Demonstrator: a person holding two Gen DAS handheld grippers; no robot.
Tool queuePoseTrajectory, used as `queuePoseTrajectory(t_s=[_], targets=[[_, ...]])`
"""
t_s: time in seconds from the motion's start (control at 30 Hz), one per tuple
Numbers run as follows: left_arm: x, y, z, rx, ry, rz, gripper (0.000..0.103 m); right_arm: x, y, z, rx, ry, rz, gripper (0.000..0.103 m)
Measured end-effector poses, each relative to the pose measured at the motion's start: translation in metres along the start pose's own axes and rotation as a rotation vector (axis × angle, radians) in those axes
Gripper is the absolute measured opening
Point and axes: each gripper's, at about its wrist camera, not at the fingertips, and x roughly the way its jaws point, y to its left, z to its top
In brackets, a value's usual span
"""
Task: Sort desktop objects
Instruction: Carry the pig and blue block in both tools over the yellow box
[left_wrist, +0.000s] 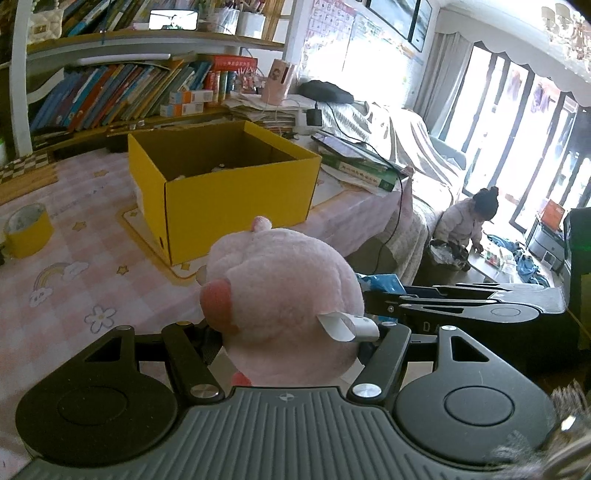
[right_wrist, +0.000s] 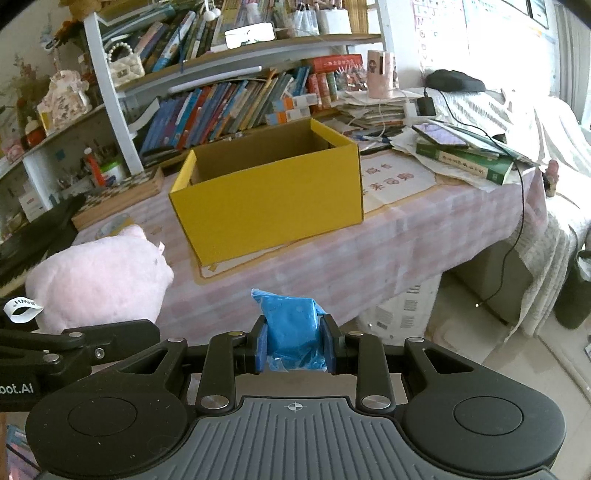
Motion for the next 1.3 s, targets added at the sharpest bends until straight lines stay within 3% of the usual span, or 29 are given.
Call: queuePoseTrajectory(t_s=[0.67,1.3], targets=[[0.021,-0.003,0.039,0.043,-0.055,-0.005,0.064,0.023,-0.004,0.039,-0.039,-0.011,0.011,0.029],[0.034,0.013,0.102,0.098,-0.177,0.055,0.064,0.052,0.002,0.11,-0.101,-0.114,0.076,0.029]])
